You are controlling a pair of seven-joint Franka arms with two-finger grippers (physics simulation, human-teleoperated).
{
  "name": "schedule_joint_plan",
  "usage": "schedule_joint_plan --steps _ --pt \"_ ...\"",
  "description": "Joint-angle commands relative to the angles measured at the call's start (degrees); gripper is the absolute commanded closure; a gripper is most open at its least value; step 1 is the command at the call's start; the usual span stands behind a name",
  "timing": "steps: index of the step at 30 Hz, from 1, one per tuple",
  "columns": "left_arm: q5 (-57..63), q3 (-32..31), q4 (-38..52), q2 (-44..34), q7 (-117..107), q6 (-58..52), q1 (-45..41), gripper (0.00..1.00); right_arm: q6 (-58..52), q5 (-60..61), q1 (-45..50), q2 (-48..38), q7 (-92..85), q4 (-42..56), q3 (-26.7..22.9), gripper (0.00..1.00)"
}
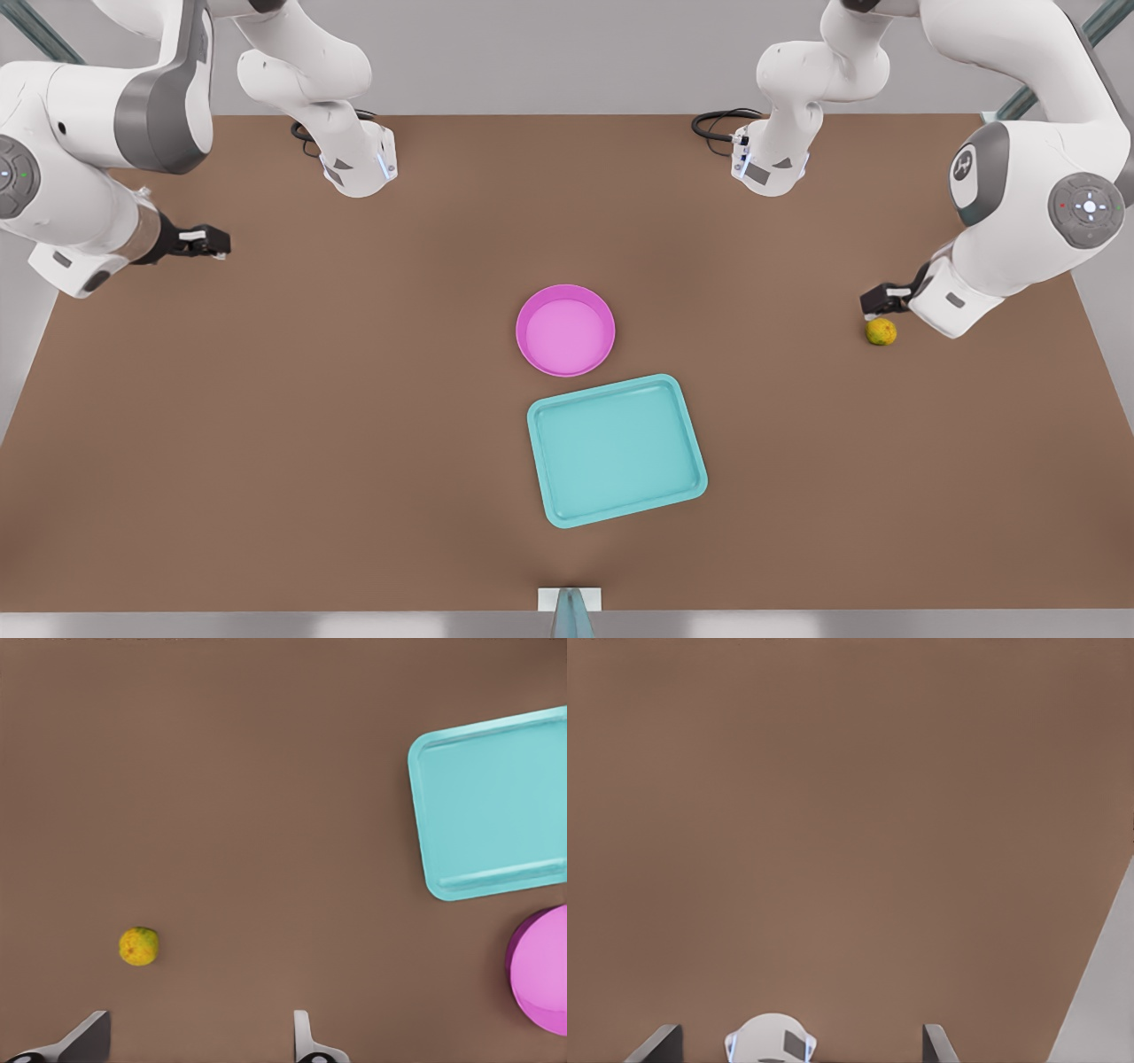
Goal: Place the orange on the plate with the left arm and the plate on the tray with the right arm
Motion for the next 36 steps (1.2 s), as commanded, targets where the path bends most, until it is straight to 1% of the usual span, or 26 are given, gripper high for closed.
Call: schedule_joint_plan --steps 1,2,3,4,5,8,10,12,14,15,16,19,22,24,28,36 --pt "-0.1 0.1 0.0 -0.1 -5.1 2.2 0.0 0.00 4.3 -0.1 0.1 -0.1 -3.1 0.1 0.0 0.00" --pt "-0.2 0.5 -0.3 0.5 -5.4 2.2 0.0 0.00 4.2 -0.1 0.1 0.0 -3.0 0.1 0.0 0.00" --pt "0.1 1.5 -1.8 3.2 -6.1 1.0 0.3 0.00 4.1 0.0 0.1 0.1 -3.0 0.1 0.0 0.00" --pt "0.4 4.2 -4.6 6.3 -5.3 1.3 0.7 0.00 3.9 0.0 0.1 0.5 -3.1 0.2 0.0 0.00" --pt "0.3 7.3 -8.2 6.8 -1.2 6.7 0.9 0.00 2.6 0.2 0.0 2.0 -3.1 0.9 -0.1 0.00" --pt "-0.2 16.6 -24.1 5.9 18.8 22.8 0.9 0.00 2.2 0.5 0.6 3.1 -3.3 0.8 0.0 0.00" --pt "-0.3 17.8 -30.2 6.4 20.6 32.6 1.9 0.00 2.1 1.5 -0.1 4.4 -3.4 0.8 -0.1 0.00" --pt "-2.0 17.8 -34.3 7.2 22.8 40.6 3.1 0.00 0.9 1.6 0.7 5.3 -3.0 0.5 0.0 0.00" --pt "-2.6 17.8 -35.7 8.2 23.5 42.5 3.1 0.00 1.2 1.0 0.4 6.0 -3.1 0.8 -0.1 0.00" --pt "-2.7 17.8 -36.3 9.1 28.9 43.7 4.2 0.00 1.4 0.9 0.3 6.1 -3.1 0.8 -0.1 0.00" --pt "-3.2 17.9 -39.3 9.3 29.6 48.3 4.5 0.00 1.3 0.8 0.6 6.1 -3.1 0.9 -0.1 0.00" --pt "-3.2 18.3 -40.0 11.8 33.5 51.7 5.4 0.00 1.0 0.8 0.6 6.2 -3.1 0.7 -0.1 0.00" --pt "-3.2 18.3 -40.1 12.5 34.0 51.6 5.4 0.00 1.0 0.8 0.8 6.4 -3.0 0.6 0.0 0.00" --pt "-3.2 18.3 -40.9 12.6 40.2 51.1 5.4 0.00 0.9 0.8 0.8 6.5 -3.0 0.6 0.0 0.00" --pt "-3.3 18.3 -43.4 12.9 39.0 51.1 5.4 0.00 0.9 0.8 0.8 6.5 -3.0 0.5 -0.1 0.00" --pt "-3.3 18.4 -43.2 16.5 38.2 51.6 5.4 0.00 0.9 0.8 0.7 6.9 -3.0 0.3 0.0 0.00"
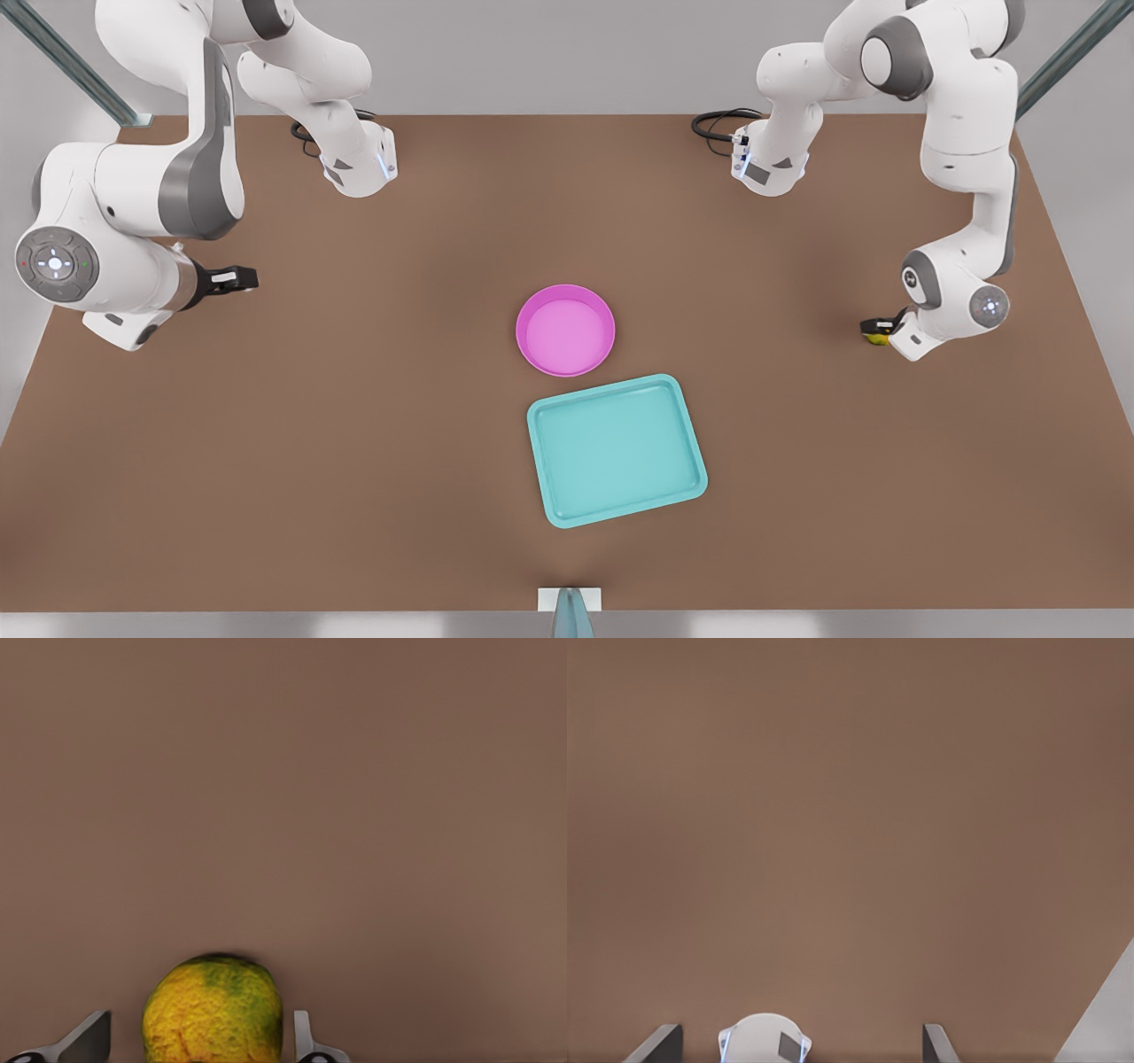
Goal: Place the orange on the plate with the left arm and the plate on the tray with the right arm
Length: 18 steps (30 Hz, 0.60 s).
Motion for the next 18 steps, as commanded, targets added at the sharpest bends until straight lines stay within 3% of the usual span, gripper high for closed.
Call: schedule_joint_plan --steps 1,8,9,15,18 --pt "0.1 0.1 0.0 0.4 9.3 0.5 0.0 0.00 -0.1 0.0 0.0 0.0 -0.4 -0.1 -0.1 0.00" --pt "0.1 0.0 0.0 1.8 9.2 0.2 0.1 0.00 0.0 0.0 0.1 0.3 -0.4 0.0 0.0 0.00" --pt "0.1 0.0 0.0 1.7 8.2 0.2 0.1 0.12 0.0 0.0 0.1 0.3 -0.4 0.0 0.0 0.00" --pt "0.1 0.1 0.1 1.3 7.7 0.1 0.1 0.27 -0.1 0.0 0.0 0.3 -0.4 0.0 0.0 0.00" --pt "0.1 0.0 0.6 1.1 7.3 0.1 0.1 0.30 0.0 0.0 0.1 0.3 -0.4 0.0 0.0 0.00"
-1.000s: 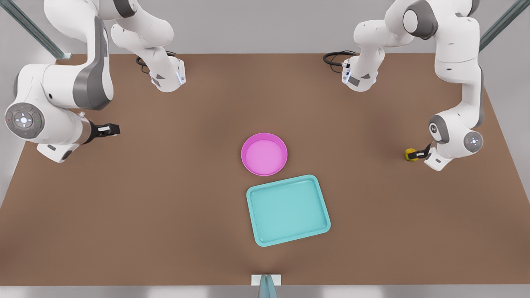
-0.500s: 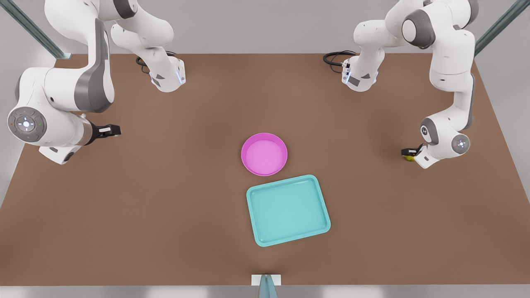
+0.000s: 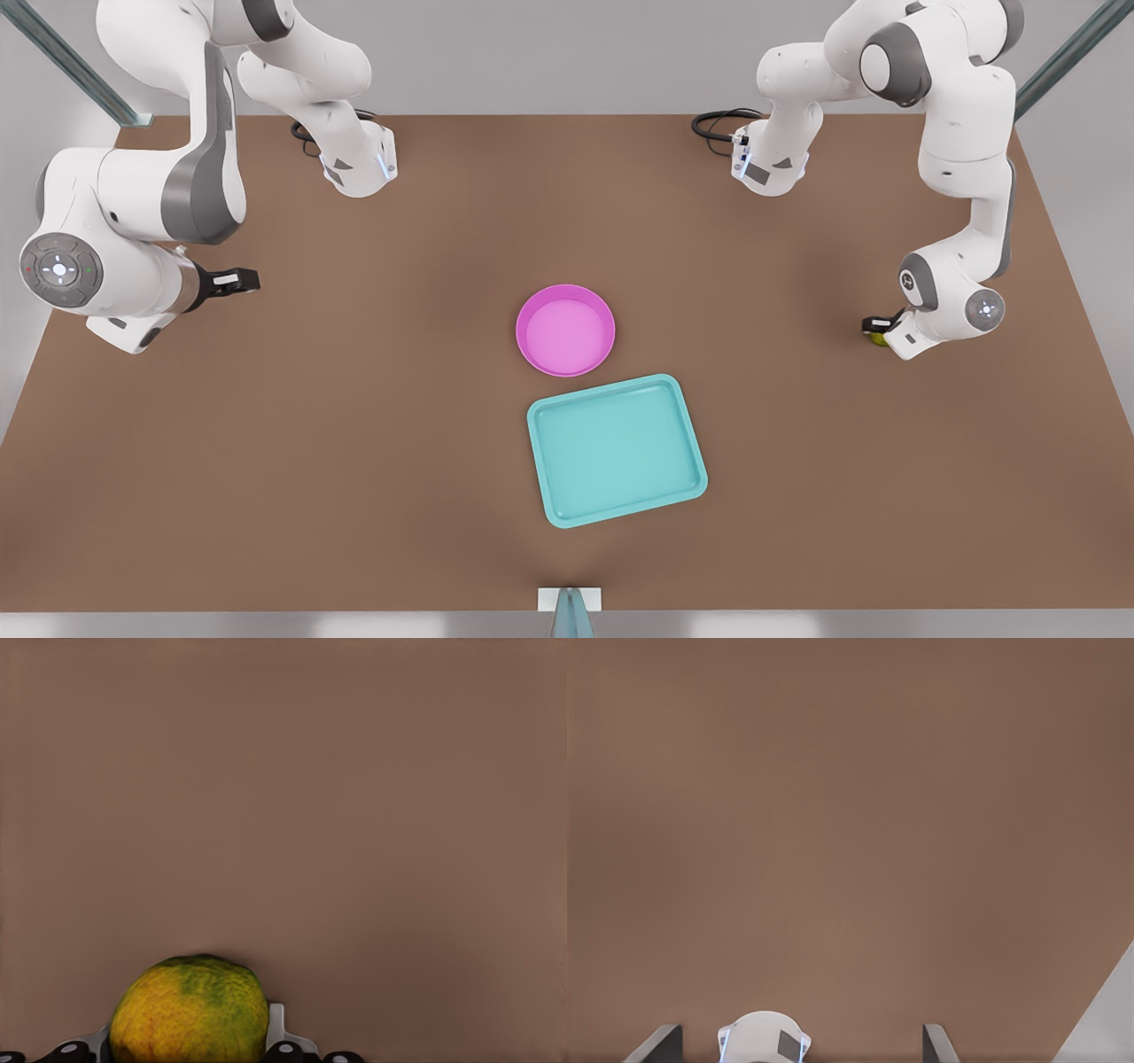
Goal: Place the orange on the plate with the left arm and the plate on the tray with the right arm
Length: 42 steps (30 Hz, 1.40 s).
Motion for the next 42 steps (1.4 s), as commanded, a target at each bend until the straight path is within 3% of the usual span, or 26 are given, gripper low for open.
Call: schedule_joint_plan --steps 1,5,8,13,16,20,24,25,29,30,31,32,34,35,36,37,38,42 --pt "-0.2 0.0 0.1 -0.2 2.2 -0.1 0.0 0.30 0.0 0.0 0.0 -0.1 -0.1 0.0 0.0 0.00" --pt "-0.1 -3.1 2.0 -8.8 -14.5 -10.3 -5.7 0.30 0.0 0.0 0.0 0.0 -0.1 0.1 0.0 0.00" --pt "-0.1 -9.6 1.9 -9.9 -27.1 -11.3 -10.8 0.30 0.0 0.0 -0.1 0.3 -0.1 0.2 0.0 0.00" --pt "-2.3 -11.2 5.6 -9.2 -49.7 -18.2 -37.5 0.30 0.0 0.0 -0.1 0.4 -0.1 0.2 -0.1 0.00" --pt "-5.0 -13.6 21.3 1.0 -64.4 -24.7 -47.1 0.30 0.1 0.0 -0.2 0.7 -0.1 0.3 0.0 0.00" --pt "-7.8 -14.2 35.7 10.7 -74.0 -24.7 -51.4 0.30 0.1 0.0 -0.2 0.7 -0.1 0.3 -0.1 0.00" --pt "-7.8 -14.2 36.7 12.8 -73.8 -23.0 -51.3 0.29 0.0 0.0 -0.3 0.7 -0.1 0.3 -0.1 0.00" --pt "-7.9 -14.2 36.5 12.7 -73.9 -22.6 -51.3 0.00 0.0 0.0 -0.3 0.7 -0.1 0.3 -0.1 0.00" --pt "-8.2 -14.1 36.5 12.3 -74.1 -22.7 -51.3 0.00 0.1 0.0 -0.3 0.8 -0.1 0.2 -0.1 0.00" --pt "-8.2 -12.5 37.8 8.3 -72.9 -30.9 -50.4 0.00 0.3 0.1 -0.3 0.9 -0.1 0.2 0.0 0.00" --pt "-8.2 -5.1 44.3 2.8 -64.5 -49.9 -48.9 0.00 0.6 0.9 -0.2 2.2 -0.1 0.4 0.0 0.00" --pt "-9.0 6.6 54.2 1.2 -52.2 -64.5 -48.8 0.00 1.2 7.0 -0.7 4.6 -0.1 0.5 0.0 0.00" --pt "-10.7 24.7 61.0 0.1 -35.9 -72.4 -48.7 0.00 6.6 21.5 -1.8 12.8 0.0 0.0 -0.2 0.00" --pt "-10.8 27.0 61.8 0.0 -36.0 -72.6 -48.5 0.00 8.9 27.2 -1.9 15.8 0.0 -0.2 -0.2 0.00" --pt "-12.7 17.5 61.8 -3.7 -37.5 -71.9 -37.7 0.00 11.8 33.7 -2.4 19.5 0.0 -0.6 -0.2 0.00" --pt "-3.9 -7.5 60.8 -8.3 -42.8 -69.4 -18.2 0.00 17.6 39.7 -1.6 20.1 -0.1 -5.5 -0.2 0.00" --pt "0.2 -14.5 55.4 -11.7 -43.3 -64.3 -14.0 0.00 22.1 42.4 -0.7 20.1 -0.2 -9.1 0.2 0.00" --pt "-0.1 -14.3 55.2 -11.4 -41.9 -63.5 -13.8 0.00 32.1 43.4 8.2 19.9 -0.7 -14.5 0.3 0.00"
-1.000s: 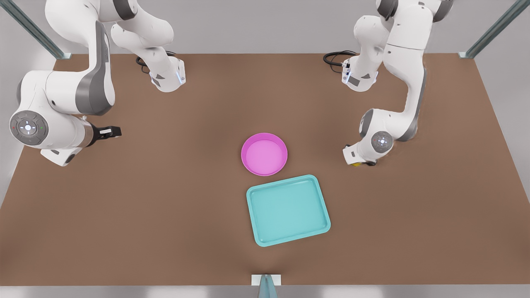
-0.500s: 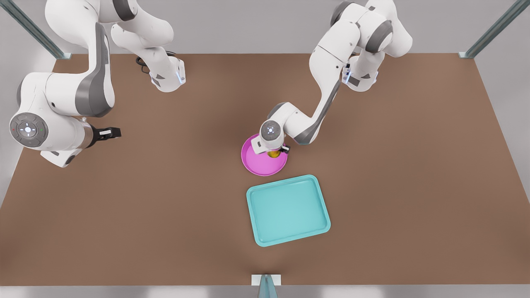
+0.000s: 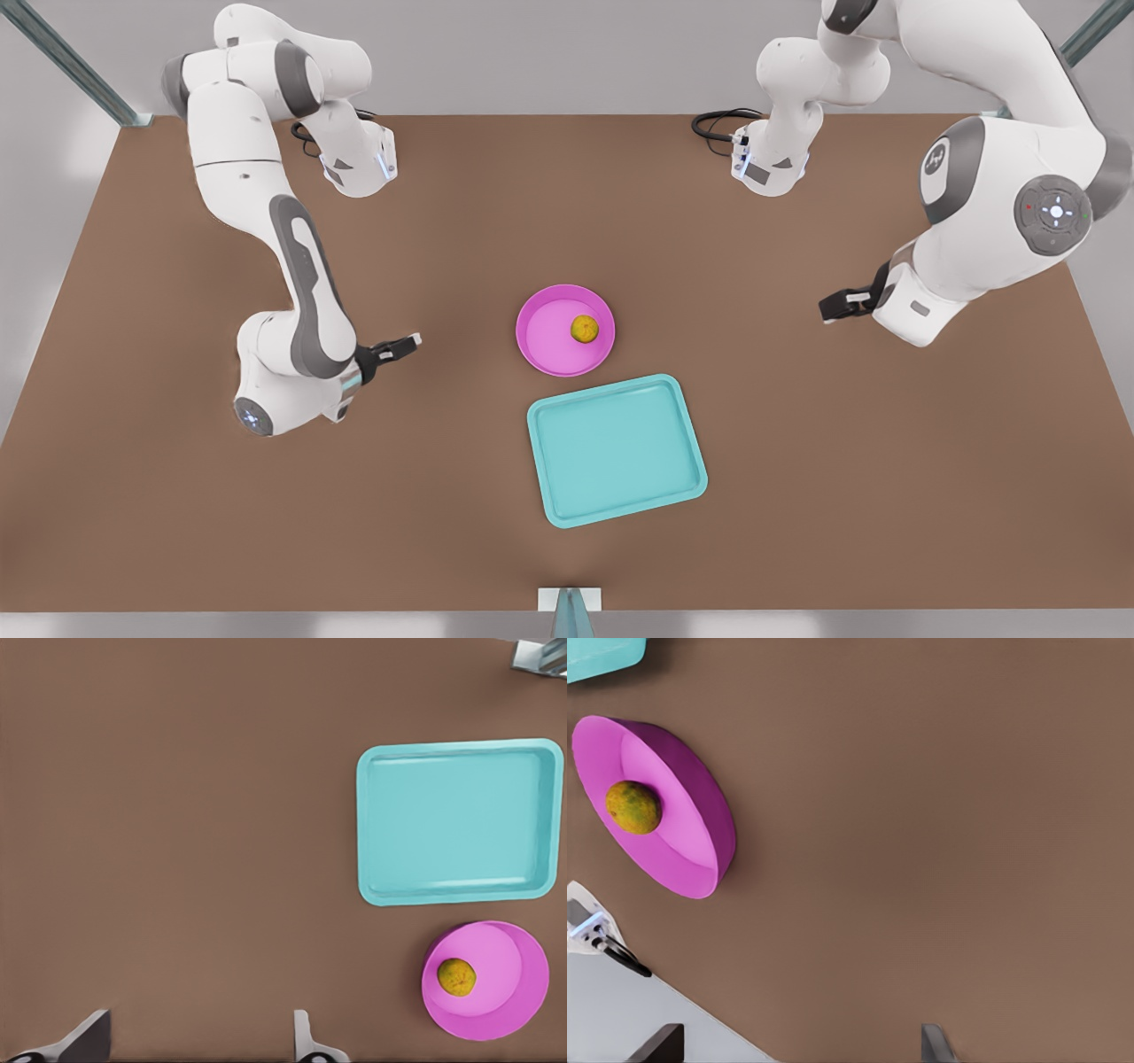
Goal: Place the orange on the plate with the left arm and the plate on the tray with the right arm
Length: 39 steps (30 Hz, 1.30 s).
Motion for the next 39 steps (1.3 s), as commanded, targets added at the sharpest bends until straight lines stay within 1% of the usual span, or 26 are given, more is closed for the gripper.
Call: schedule_joint_plan --steps 1,3,4,6,8,13,17,19,21,22,26,27,28,30,31,33,36,37,39 --pt "2.0 -0.7 0.6 -0.4 4.3 -3.7 0.5 0.00 16.3 4.4 4.0 -0.2 -1.9 -2.4 0.0 0.00" --pt "1.3 -1.0 1.9 0.1 4.8 -2.9 0.4 0.00 32.4 4.2 9.5 -4.5 -7.3 -12.3 0.1 0.00" --pt "1.2 -1.2 3.6 1.0 4.7 -2.9 0.3 0.00 38.8 4.2 11.6 -4.8 -11.3 -14.6 0.1 0.00" --pt "-0.1 -2.0 3.8 1.2 4.1 -3.0 0.2 0.00 47.0 4.2 15.3 -4.5 -12.3 -16.9 0.1 0.00" --pt "-0.5 -2.0 4.4 1.0 4.4 -3.2 0.2 0.00 50.5 4.2 16.9 -4.3 -12.4 -18.1 0.2 0.00" --pt "-1.4 -2.2 4.3 1.8 4.6 -2.9 0.2 0.00 52.3 9.4 21.4 -2.5 -11.9 -16.9 0.4 0.00" --pt "-1.3 -2.1 3.9 2.5 4.1 -3.4 0.2 0.00 52.4 9.9 21.4 -0.6 -11.9 -16.7 2.0 0.00" --pt "-1.4 -1.4 4.0 2.7 4.1 -6.2 0.3 0.00 52.2 9.9 21.4 -0.1 -11.8 -16.8 2.2 0.00" --pt "-2.5 -1.4 4.4 2.6 4.2 -7.6 0.2 0.00 51.6 13.0 21.4 0.4 -11.7 -17.1 2.3 0.00" --pt "-2.2 -1.3 6.2 2.1 3.6 -7.7 0.2 0.00 51.6 13.4 21.4 0.6 -11.6 -17.1 2.8 0.00" --pt "-1.6 -1.3 6.2 2.1 3.6 -8.0 0.2 0.00 51.7 13.4 21.4 1.9 -10.2 -16.6 5.1 0.00" --pt "-1.9 -1.7 6.2 2.0 3.8 -9.2 0.2 0.00 51.7 13.4 21.4 1.9 -10.2 -16.6 5.3 0.08" --pt "-2.3 -1.5 6.2 2.2 4.4 -9.1 0.3 0.00 51.7 13.4 21.4 2.4 -10.2 -16.0 5.3 0.13" --pt "-1.6 -1.3 6.0 2.4 4.5 -8.9 0.3 0.00 51.7 13.4 21.4 2.6 -10.3 -15.9 5.3 0.14" --pt "-1.6 -1.3 5.8 2.5 4.6 -8.8 0.2 0.00 51.7 13.4 21.4 2.9 -10.3 -15.9 5.3 0.24" --pt "-1.5 -1.3 5.8 2.6 3.8 -9.2 0.2 0.00 51.7 13.4 21.4 3.1 -10.4 -15.9 5.3 0.30" --pt "-1.8 -1.3 5.8 2.7 4.5 -9.6 0.4 0.00 51.6 13.4 21.4 3.4 -10.5 -15.9 5.3 0.44" --pt "-1.8 -1.2 5.9 2.8 4.7 -9.6 0.4 0.00 51.6 13.4 21.4 3.4 -10.5 -15.9 5.3 0.51" --pt "-1.7 -1.1 6.2 2.2 4.7 -9.6 0.6 0.00 51.6 13.4 21.4 3.4 -10.3 -15.9 5.3 0.56"
